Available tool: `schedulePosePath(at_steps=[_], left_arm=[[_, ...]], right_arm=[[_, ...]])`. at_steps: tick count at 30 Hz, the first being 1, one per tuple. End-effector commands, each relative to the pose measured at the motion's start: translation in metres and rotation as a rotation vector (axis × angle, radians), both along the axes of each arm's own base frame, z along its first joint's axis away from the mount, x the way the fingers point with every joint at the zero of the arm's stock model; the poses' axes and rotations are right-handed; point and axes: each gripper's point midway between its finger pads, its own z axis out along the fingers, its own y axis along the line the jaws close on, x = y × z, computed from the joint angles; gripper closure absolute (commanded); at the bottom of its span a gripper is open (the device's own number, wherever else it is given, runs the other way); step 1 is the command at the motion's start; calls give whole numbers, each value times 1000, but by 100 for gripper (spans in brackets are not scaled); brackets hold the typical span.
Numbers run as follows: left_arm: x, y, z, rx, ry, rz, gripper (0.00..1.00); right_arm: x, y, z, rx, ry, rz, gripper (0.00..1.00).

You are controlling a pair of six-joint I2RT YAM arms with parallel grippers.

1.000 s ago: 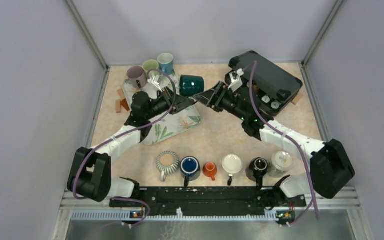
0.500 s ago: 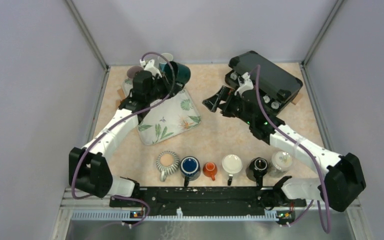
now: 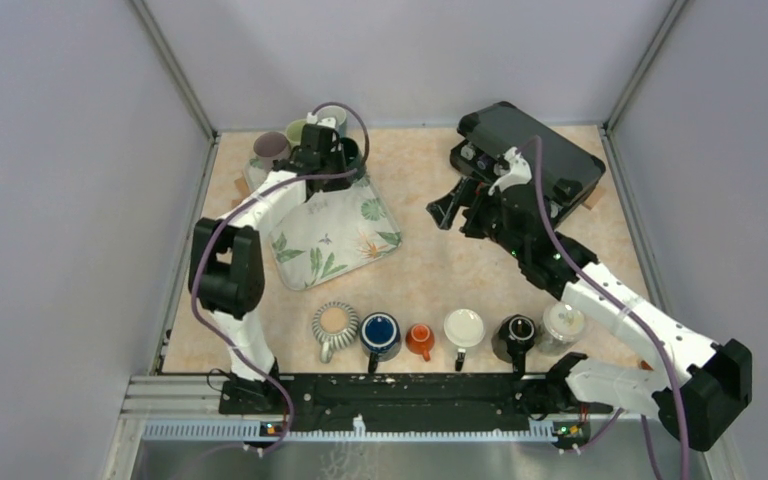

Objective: Turn the mug right side up
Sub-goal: Place the cup on the tray.

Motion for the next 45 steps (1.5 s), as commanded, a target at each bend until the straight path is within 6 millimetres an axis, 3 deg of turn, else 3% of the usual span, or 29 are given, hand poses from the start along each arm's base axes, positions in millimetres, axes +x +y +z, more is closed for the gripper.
schedulePosePath(at_steps=[1, 10, 18, 31, 35, 39, 45], left_arm=[[46, 11, 42, 52, -132, 26, 100], [74, 28, 20, 107, -69, 53, 100], [85, 35, 2, 137, -39, 48, 100], [95, 35, -11, 145, -15, 43, 100], [96, 34, -17, 143, -5, 41, 91], [97, 34, -21, 142, 6, 43, 90], [96, 35, -24, 145, 12, 45, 80]], right_arm=[[-3, -15, 31, -8, -69, -44, 1], [-12, -27, 42, -6, -104, -61, 1], [-14, -23, 42, -7, -97, -35, 1], [-17, -21, 42, -5, -94, -16, 1], [-17, -20, 42, -7, -90, -12, 1], [-18, -20, 42, -9, -90, -8, 1], [-18, -19, 39, -13, -84, -2, 1]])
